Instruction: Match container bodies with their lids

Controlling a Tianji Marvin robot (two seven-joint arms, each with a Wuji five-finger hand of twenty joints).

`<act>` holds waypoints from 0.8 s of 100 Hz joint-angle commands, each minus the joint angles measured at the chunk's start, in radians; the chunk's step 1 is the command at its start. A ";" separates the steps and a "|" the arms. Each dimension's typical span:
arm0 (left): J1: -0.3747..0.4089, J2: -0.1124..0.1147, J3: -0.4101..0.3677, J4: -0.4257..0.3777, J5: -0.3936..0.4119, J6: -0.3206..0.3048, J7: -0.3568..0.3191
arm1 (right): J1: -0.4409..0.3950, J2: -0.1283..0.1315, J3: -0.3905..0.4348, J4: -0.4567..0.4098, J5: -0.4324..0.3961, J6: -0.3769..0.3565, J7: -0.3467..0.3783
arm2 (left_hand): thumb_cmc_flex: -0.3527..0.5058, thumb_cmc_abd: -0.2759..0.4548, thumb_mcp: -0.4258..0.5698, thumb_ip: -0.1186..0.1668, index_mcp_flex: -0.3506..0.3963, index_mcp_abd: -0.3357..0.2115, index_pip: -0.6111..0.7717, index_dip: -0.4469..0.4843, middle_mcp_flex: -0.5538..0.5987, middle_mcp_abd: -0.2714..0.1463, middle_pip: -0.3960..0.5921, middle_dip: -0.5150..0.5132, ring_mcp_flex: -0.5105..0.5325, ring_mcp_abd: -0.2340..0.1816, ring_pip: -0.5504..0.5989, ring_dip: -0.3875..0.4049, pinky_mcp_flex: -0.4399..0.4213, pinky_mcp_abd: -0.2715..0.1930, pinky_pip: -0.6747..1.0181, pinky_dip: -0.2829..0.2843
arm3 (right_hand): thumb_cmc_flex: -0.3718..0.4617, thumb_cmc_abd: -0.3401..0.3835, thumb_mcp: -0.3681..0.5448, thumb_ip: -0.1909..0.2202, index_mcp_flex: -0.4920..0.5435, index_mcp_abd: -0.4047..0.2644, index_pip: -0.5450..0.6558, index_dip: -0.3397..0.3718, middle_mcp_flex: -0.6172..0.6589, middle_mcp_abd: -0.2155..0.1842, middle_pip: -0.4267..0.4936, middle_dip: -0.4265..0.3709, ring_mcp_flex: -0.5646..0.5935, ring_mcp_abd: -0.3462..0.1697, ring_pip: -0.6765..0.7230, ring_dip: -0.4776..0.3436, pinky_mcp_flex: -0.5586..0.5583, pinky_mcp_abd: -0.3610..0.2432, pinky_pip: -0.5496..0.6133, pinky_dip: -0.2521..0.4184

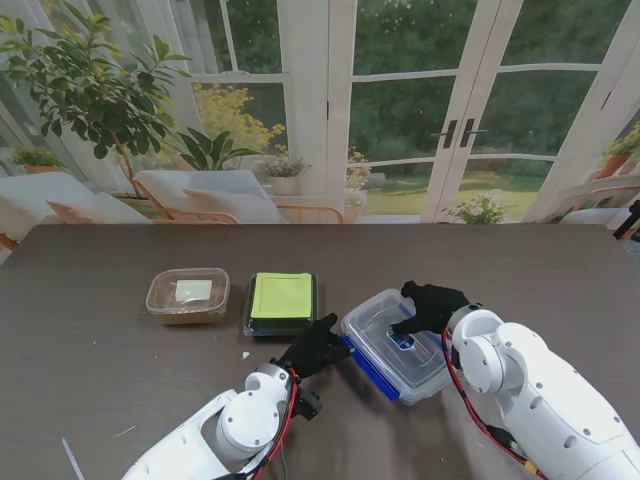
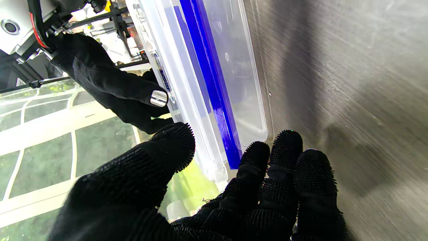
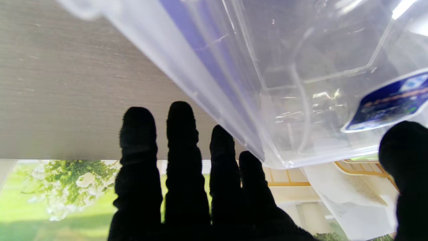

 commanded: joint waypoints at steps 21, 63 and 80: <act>0.002 -0.009 0.000 -0.004 -0.007 -0.002 -0.017 | -0.016 -0.011 0.012 -0.011 -0.024 0.002 -0.041 | -0.012 0.027 -0.023 -0.006 -0.033 -0.005 -0.001 -0.014 -0.024 -0.004 -0.007 -0.003 -0.018 0.025 0.002 0.011 -0.030 -0.015 -0.016 0.017 | -0.043 -0.024 0.031 0.024 -0.052 -0.023 -0.003 -0.030 -0.066 0.008 -0.002 -0.013 -0.043 0.016 0.003 0.006 -0.281 0.011 -0.008 0.019; 0.002 -0.008 0.002 -0.003 0.004 -0.040 -0.008 | -0.030 -0.008 0.017 -0.006 -0.045 -0.109 -0.079 | 0.010 0.006 -0.003 -0.001 -0.053 -0.023 -0.004 -0.021 -0.062 -0.008 0.033 0.042 -0.024 0.001 0.062 0.045 -0.033 -0.044 0.029 0.050 | 0.018 -0.092 0.035 0.023 0.165 -0.166 0.009 -0.008 -0.045 -0.005 0.042 0.019 -0.063 -0.044 0.069 0.036 -0.294 -0.004 -0.006 0.026; -0.005 0.001 0.007 -0.001 0.040 -0.057 -0.018 | -0.023 -0.007 0.006 0.007 -0.037 -0.125 -0.077 | 0.027 -0.025 0.031 0.001 -0.050 -0.037 -0.003 -0.020 -0.075 -0.016 0.050 0.055 -0.024 -0.034 0.084 0.051 -0.024 -0.078 0.032 0.049 | 0.047 -0.120 0.031 0.022 0.211 -0.178 0.018 0.005 -0.030 -0.012 0.049 0.029 -0.057 -0.045 0.084 0.043 -0.292 -0.006 -0.002 0.030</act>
